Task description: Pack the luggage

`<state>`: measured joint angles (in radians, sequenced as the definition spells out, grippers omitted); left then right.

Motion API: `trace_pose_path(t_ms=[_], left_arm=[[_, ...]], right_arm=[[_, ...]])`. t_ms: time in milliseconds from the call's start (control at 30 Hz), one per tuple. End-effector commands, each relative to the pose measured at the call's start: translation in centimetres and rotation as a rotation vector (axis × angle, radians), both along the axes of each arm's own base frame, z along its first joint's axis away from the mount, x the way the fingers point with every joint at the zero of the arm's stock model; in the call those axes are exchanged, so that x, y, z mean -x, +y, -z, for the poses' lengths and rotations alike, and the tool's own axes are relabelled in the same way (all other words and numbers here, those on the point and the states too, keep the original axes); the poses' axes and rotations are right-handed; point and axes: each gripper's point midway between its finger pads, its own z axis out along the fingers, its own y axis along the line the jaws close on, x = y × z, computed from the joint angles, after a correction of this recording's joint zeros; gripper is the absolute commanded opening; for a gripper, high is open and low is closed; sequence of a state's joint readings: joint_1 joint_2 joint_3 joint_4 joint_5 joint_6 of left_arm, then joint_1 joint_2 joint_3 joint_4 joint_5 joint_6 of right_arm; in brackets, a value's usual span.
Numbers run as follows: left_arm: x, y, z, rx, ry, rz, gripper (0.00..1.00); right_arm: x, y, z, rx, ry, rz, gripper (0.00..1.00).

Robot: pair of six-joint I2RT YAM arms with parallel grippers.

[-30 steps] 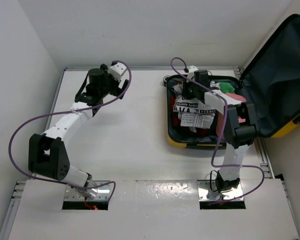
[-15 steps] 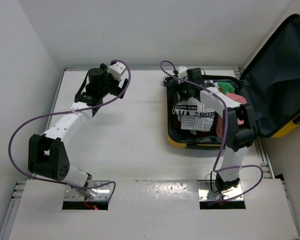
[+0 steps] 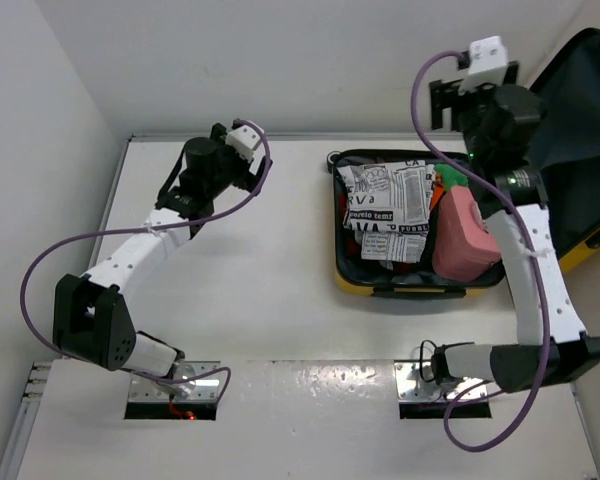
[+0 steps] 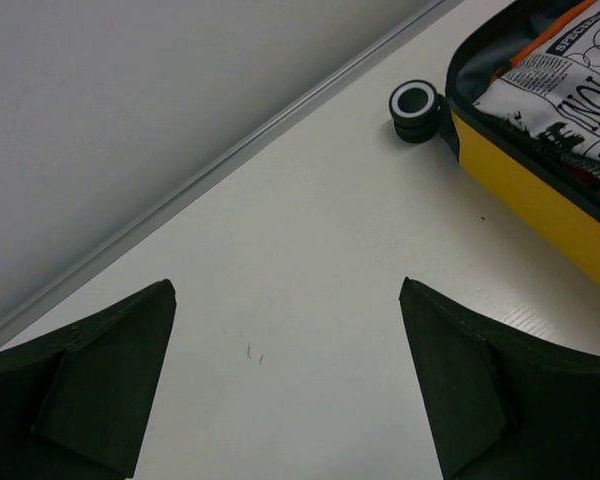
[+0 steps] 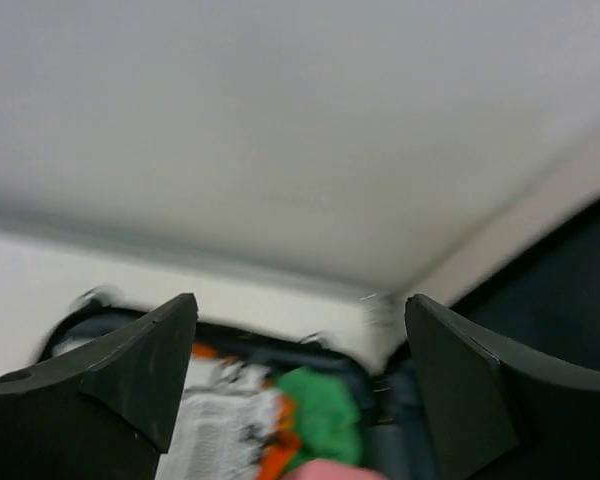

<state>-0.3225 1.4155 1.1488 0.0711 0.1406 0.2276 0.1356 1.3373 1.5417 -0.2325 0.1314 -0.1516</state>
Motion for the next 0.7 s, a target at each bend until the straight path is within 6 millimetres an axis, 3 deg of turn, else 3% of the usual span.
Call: trace_pose_path(t_ms=[0, 100, 133, 233, 333, 500, 667], left_arm=[[-0.1, -1.0, -3.6, 0.049, -0.100, 0.013, 1.00], [-0.4, -1.6, -2.9, 0.054, -0.086, 0.021, 1.00], [-0.2, -2.2, -3.4, 0.059, -0.093, 0.041, 1.00], [-0.3, -2.8, -3.6, 0.062, -0.102, 0.052, 1.00], [-0.8, -3.2, -3.6, 0.063, -0.100, 0.061, 1.00], [-1.1, -3.8, -3.5, 0.052, -0.095, 0.072, 1.00], [-1.0, -3.9, -3.5, 0.045, -0.099, 0.082, 1.00]], right_arm=[[1.8, -8.7, -4.2, 0.141, -0.116, 0.359, 0.84], [6.0, -13.0, -7.4, 0.124, -0.217, 0.488, 0.84], [7.1, -13.4, -8.0, 0.126, -0.235, 0.498, 0.84], [9.0, -16.6, -8.5, 0.192, -0.207, 0.605, 0.84], [11.3, -21.3, -8.5, 0.280, -0.163, 0.745, 0.85], [12.4, -23.9, -8.7, 0.395, -0.085, 0.794, 0.85], [11.8, -26.9, -7.8, 0.506, -0.013, 0.822, 0.85]])
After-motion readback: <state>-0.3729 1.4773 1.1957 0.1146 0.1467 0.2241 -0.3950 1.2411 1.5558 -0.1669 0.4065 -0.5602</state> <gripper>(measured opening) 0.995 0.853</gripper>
